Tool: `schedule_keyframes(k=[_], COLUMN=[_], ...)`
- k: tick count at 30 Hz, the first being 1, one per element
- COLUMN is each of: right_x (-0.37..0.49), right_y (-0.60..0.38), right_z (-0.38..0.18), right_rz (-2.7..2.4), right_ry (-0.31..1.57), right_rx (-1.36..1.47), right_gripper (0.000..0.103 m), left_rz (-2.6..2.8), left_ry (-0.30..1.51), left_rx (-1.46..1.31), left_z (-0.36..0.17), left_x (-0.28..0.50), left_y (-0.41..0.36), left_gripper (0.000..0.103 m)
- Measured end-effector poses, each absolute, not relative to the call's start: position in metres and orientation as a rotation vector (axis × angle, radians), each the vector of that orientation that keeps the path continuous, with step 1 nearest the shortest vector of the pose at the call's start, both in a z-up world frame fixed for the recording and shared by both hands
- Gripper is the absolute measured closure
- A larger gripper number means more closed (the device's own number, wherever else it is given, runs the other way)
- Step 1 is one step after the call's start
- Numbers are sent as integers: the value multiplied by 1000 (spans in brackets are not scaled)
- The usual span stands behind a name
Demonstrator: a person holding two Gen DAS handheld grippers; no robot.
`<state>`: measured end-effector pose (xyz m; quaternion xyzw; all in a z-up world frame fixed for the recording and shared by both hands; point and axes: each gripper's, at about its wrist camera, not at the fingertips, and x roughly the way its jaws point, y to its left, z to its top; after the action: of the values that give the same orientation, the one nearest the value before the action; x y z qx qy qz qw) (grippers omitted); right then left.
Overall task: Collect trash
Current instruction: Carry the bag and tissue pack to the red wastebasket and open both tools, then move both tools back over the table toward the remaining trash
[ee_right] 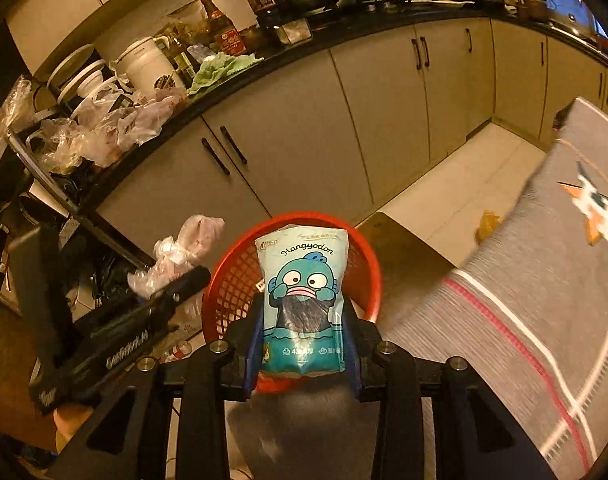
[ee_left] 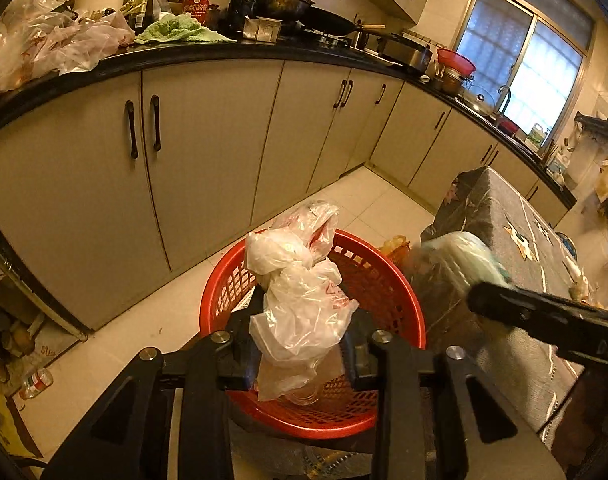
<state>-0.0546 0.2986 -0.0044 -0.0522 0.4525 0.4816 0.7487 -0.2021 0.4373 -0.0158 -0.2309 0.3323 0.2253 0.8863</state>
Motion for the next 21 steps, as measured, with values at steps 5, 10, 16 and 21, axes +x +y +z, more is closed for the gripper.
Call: schedule_keyframes(k=[5,10,16,21], right_x=[-49,-49,-55,-61], right_y=[305,291,260,227], right_z=[-11,-7,0,5], right_rz=[1052,1028,984,955], right_ry=[1004,985,947,929], right_rx=[-73,-72,-57,-28], right_gripper=[48,48,48,45], left_rz=[461,446,443,464], left_ry=[681,660,654,651], left_rx=[-485,-500,-473,-423], left_z=[-15,-8,3,15], left_x=[-204,-208,-209,-210], left_y=[438,434,420,404], left_gripper=[45,38,35,33])
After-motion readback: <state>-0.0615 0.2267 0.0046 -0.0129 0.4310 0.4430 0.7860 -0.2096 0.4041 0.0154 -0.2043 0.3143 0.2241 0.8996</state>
